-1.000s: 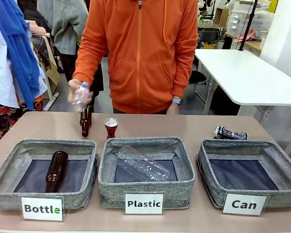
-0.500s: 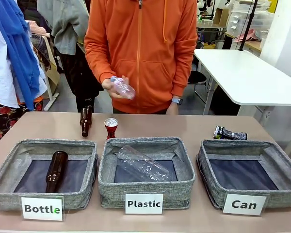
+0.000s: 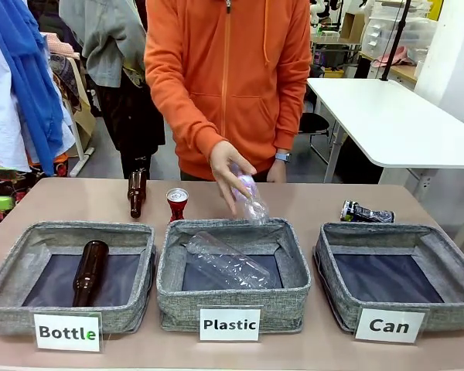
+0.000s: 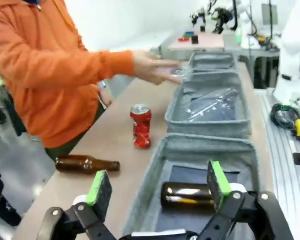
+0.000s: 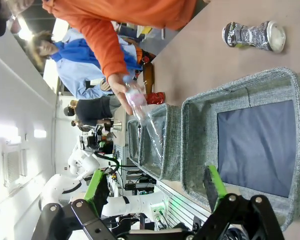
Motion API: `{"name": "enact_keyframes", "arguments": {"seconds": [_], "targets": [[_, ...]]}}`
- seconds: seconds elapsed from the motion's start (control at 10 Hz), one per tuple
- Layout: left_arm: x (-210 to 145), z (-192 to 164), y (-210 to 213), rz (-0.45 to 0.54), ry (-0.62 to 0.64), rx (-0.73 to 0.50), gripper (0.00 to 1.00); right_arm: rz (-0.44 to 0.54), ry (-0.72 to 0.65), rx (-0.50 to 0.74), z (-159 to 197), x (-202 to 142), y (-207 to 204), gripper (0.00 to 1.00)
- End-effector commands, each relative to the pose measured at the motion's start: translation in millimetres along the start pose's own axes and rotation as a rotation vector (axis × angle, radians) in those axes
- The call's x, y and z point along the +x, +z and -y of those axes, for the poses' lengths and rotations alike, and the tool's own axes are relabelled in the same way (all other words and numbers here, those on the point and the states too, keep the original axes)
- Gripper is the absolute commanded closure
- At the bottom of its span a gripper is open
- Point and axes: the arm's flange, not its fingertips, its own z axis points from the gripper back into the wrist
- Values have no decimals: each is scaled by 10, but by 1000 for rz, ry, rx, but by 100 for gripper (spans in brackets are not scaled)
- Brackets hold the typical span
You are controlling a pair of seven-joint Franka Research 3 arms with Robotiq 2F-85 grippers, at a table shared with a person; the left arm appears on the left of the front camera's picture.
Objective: Sort the can waste into the basket.
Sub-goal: Pick up the can waste from the table and place it in the right Fabric basket.
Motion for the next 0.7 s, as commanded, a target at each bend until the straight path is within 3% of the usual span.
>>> {"name": "enact_keyframes", "arguments": {"seconds": [0.0,0.3,0.4,0.6], "targets": [[75,-402,-473,-53,-2,-13,0,17,20,24,-5,16,-4,0],[313,-634,-1404,-137,-63,-24,0,17,20,24,-5,16,-4,0],[353,-667,-1487,-171,-77,-32,0,17,20,24,-5,16,-4,0],[310,-630,-845,-87,-39,-69,0,17,20,24,-5,16,-4,0]]}}
